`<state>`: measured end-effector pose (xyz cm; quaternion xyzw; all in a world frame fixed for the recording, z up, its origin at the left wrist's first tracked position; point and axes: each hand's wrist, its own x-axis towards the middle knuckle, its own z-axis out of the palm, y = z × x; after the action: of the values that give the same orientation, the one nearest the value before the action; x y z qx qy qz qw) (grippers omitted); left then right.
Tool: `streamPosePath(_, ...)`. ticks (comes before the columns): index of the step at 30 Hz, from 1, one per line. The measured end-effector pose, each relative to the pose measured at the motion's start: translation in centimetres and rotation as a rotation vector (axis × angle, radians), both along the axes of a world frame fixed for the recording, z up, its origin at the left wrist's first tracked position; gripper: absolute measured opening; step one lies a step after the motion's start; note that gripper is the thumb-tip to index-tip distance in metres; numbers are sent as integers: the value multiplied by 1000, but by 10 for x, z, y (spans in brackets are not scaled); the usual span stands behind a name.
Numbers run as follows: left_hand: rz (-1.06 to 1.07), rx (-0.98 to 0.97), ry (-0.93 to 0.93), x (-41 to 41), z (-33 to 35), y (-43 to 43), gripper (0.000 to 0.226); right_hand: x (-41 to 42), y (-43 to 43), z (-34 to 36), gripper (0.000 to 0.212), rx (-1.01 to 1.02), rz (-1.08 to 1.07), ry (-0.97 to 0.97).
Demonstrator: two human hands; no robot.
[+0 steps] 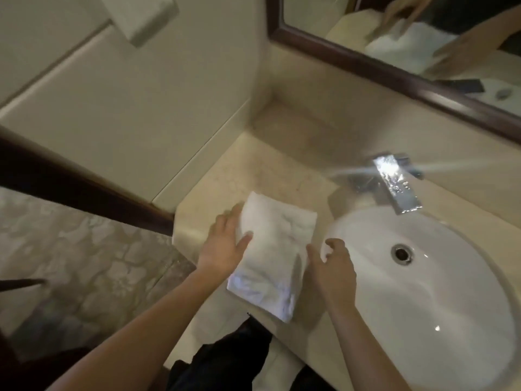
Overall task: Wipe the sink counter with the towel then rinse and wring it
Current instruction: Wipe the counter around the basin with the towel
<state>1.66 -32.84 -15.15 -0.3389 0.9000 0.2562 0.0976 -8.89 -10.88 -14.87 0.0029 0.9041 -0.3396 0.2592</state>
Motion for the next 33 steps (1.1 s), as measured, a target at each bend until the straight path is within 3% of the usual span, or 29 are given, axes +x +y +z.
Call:
streamPosePath(2, -126, -214, 40, 0, -17, 3, 66, 13, -7, -17, 56, 31, 88, 160)
streamPosePath(5, -396, -307, 31, -10, -33, 15, 59, 26, -25, -46, 55, 62, 240, 434)
streamPosePath(9, -485, -239, -21, -7, -61, 18, 57, 32, -39, -79, 63, 176, 424, 382)
streamPosePath(17, -469, -236, -23, -26, -70, 5, 66, 9, -46, -83, 65, 329, 460, 506)
streamPosePath(22, -501, -245, 36, -60, -74, -10, 64, -14, -73, -94, 64, 289, 417, 546)
streamPosePath(27, -610, -316, 124, -151, -82, -54, 65, -87, -114, -95, 68, 374, 288, 553)
streamPosePath(33, -680, -373, 240, -272, -90, -124, 57, -208, -183, -97, 65, 317, 258, 666)
